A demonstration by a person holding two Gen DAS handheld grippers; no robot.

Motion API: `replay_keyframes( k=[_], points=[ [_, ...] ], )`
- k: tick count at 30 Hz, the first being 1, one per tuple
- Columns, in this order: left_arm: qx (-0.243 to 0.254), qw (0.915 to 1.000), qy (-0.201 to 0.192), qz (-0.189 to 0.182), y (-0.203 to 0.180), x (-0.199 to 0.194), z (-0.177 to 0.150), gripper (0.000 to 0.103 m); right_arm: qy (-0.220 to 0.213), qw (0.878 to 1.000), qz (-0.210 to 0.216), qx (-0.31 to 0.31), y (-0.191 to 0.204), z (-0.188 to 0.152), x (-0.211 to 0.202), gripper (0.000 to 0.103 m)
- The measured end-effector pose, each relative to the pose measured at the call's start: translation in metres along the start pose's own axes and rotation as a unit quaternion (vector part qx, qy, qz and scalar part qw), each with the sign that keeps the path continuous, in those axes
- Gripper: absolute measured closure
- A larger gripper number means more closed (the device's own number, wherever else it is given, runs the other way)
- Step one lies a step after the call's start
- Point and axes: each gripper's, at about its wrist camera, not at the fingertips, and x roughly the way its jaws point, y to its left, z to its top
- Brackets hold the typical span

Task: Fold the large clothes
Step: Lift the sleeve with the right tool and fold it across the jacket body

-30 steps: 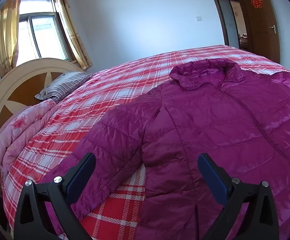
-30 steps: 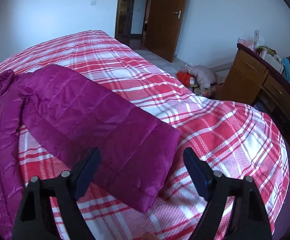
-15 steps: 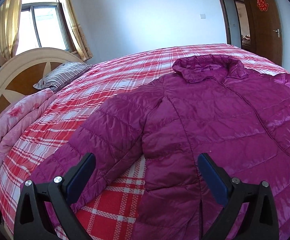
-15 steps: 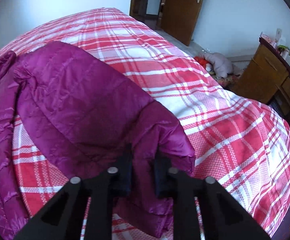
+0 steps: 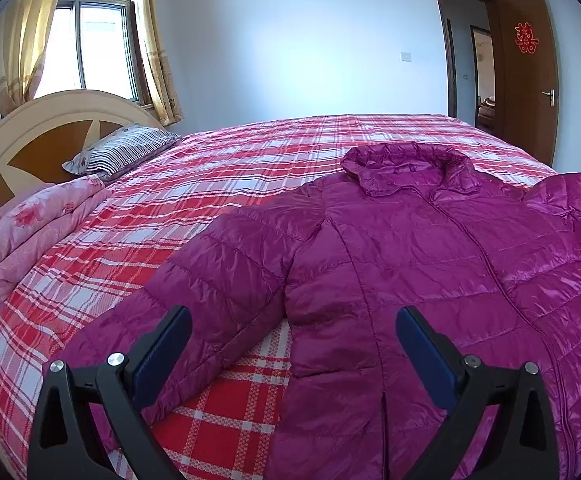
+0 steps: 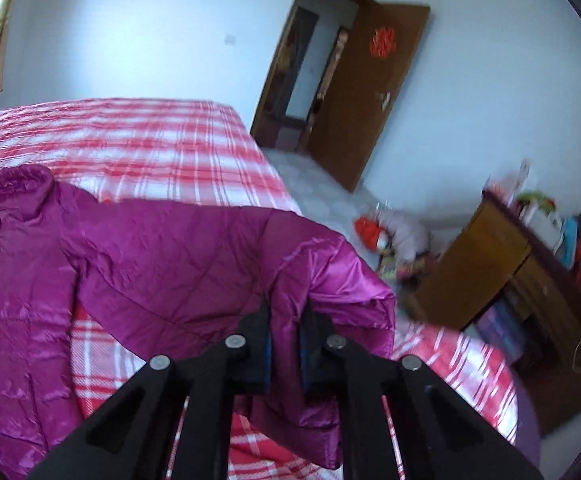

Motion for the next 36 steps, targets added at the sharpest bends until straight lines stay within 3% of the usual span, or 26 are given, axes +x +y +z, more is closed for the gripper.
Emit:
replay_keyframes(
  k=[7,16,22,31,36],
  points=[
    [-0.01,0.9999,-0.003,-0.009,0.008,-0.007,-0.002,0.001,-0.087,0.992,-0.002,-0.086,0.062,0.038,-0.046,0.092],
    [-0.023,0.9997,-0.002,-0.005,0.026,-0.008,-0.004,0.001,-0.158,0.964,0.035,-0.209,0.167,0.041,-0.092,0.092],
    [-0.028,0.9996,0.004,0.005,0.04,-0.004,-0.007,0.001,-0.16,0.947,0.073,-0.27,0.237,0.026,-0.089,0.092],
    [-0.019,0.9994,0.019,0.023,0.051,0.007,-0.012,0.001,-0.112,0.937,0.142,-0.299,0.334,-0.011,-0.058,0.092],
    [-0.008,0.9992,0.026,0.03,0.049,0.014,-0.01,0.001,-0.092,0.933,0.175,-0.299,0.365,-0.032,-0.047,0.088]
  ],
)
